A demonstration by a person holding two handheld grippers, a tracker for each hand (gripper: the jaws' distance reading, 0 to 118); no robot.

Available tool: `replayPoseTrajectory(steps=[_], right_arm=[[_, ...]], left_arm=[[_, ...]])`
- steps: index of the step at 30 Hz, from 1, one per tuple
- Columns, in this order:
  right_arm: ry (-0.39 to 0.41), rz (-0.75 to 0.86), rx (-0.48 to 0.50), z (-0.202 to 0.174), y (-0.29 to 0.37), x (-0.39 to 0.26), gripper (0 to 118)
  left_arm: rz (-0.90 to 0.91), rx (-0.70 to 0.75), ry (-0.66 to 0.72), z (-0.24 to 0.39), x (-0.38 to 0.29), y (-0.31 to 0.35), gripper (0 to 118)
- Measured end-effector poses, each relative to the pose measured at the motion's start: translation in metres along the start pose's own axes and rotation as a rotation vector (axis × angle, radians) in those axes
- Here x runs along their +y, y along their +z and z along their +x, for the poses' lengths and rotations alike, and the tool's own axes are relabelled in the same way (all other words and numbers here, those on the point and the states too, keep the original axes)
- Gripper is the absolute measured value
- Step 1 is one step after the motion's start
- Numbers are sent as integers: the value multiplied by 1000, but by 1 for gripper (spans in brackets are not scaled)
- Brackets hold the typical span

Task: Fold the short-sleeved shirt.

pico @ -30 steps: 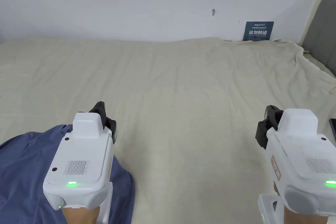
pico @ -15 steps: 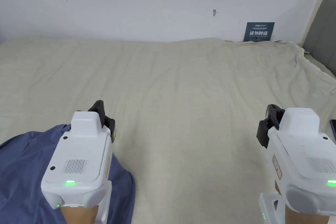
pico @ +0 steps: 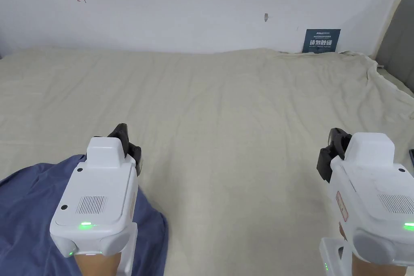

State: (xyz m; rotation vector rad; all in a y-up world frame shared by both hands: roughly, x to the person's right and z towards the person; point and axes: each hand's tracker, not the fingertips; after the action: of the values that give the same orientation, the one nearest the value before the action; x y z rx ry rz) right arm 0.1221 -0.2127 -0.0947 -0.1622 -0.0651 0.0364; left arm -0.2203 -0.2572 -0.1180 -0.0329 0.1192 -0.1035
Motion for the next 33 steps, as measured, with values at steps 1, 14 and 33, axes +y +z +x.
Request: replayPoseTrajectory(steps=[1, 14, 33], right_arm=[[2, 1, 2, -1, 0, 1, 1], [36, 30, 154, -71, -25, 12, 0], [60, 40, 500, -228, -32, 16, 1]], left_arm=[[0, 4, 0, -2, 0, 0, 0], [-7, 173, -10, -75, -4, 17, 0], [-55, 510, -31, -222, -16, 92, 0]])
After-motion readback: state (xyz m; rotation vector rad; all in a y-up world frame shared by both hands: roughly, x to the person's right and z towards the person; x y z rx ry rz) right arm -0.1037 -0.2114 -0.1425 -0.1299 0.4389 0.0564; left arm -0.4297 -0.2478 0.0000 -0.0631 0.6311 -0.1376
